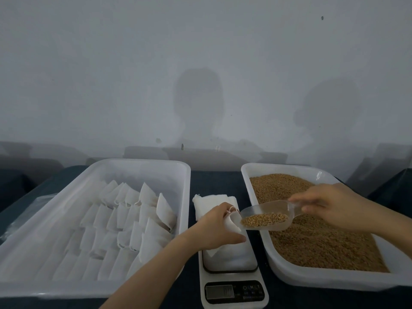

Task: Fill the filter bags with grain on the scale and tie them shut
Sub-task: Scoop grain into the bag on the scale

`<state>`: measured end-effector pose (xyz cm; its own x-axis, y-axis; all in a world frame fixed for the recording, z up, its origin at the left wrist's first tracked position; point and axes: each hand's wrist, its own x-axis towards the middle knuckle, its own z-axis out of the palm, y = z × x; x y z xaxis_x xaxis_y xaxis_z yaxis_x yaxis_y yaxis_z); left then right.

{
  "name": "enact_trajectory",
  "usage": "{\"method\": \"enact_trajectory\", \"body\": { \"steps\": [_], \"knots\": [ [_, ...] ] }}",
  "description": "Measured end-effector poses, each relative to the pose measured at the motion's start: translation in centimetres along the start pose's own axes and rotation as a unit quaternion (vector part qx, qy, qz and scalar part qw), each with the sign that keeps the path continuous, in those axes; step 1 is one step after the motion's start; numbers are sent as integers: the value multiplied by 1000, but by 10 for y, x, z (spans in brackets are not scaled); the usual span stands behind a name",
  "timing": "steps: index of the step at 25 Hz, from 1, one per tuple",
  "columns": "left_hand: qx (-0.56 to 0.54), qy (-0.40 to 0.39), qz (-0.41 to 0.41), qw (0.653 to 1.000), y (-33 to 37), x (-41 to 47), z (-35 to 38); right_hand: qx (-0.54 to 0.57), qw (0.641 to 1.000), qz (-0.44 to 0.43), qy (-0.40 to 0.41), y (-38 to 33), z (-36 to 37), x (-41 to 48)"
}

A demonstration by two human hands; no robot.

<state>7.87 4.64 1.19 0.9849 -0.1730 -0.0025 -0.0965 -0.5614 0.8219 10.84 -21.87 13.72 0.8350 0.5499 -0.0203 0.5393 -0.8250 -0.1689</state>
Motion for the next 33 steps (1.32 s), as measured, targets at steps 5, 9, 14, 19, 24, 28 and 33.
{"method": "enact_trajectory", "body": {
  "steps": [5, 9, 14, 19, 24, 28, 33],
  "knots": [
    [5, -7, 3, 1000, -1, 1, 3, -21, 1000, -18, 0, -3, 0, 7],
    [15, -16, 14, 1000, -2, 0, 4, -33, 999, -19, -2, -9, 1, 14],
    [21, -15, 19, 999, -3, 1, 5, -71, 997, -32, -5, -18, 0, 19],
    [18, 1, 30, 999, -1, 2, 4, -93, 995, -34, 2, -27, -6, 19],
    [17, 7, 27, 999, 6, 1, 3, -110, 993, -30, 5, -37, -16, 19],
    [0, 12, 32, 999, 15, 2, 4, -159, 987, -37, 8, -43, -29, 21],
    [-31, 27, 36, 999, 17, 0, 3, -208, 977, -50, 0, -59, -41, 24]
  ]
}}
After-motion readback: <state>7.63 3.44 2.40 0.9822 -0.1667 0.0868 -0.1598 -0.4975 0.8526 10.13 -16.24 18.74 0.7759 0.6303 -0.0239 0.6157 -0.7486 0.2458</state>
